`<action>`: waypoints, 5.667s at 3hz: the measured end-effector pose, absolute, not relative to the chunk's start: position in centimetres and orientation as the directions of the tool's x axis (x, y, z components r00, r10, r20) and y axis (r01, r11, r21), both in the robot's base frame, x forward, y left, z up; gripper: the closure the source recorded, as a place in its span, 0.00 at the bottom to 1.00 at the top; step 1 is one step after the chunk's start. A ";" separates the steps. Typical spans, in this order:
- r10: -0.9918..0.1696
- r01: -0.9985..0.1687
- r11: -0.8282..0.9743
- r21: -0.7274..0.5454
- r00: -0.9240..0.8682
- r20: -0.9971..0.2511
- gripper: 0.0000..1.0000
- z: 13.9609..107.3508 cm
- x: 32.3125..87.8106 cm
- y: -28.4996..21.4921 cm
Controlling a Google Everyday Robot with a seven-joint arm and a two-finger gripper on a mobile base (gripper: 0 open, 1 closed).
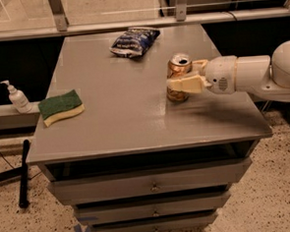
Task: Move orange can near blue chip bag
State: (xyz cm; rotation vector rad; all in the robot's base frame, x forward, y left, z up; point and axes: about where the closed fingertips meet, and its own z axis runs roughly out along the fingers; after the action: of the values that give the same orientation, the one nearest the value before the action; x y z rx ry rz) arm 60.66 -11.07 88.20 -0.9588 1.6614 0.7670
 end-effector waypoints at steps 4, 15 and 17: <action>-0.208 -0.873 0.487 -0.020 -0.093 -0.974 1.00 89.9 61.8 -11.1; -0.255 -0.912 0.408 0.044 -0.160 -0.953 0.13 88.1 82.6 -6.8; -0.240 -0.909 0.412 0.064 -0.176 -0.955 0.00 88.3 82.4 -7.7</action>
Offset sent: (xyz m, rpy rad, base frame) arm 0.0069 -0.0030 0.0114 -0.0025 -0.0474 0.0024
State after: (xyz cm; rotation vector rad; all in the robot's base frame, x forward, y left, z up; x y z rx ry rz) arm 82.45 -7.70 88.29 -1.0193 1.6673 0.8366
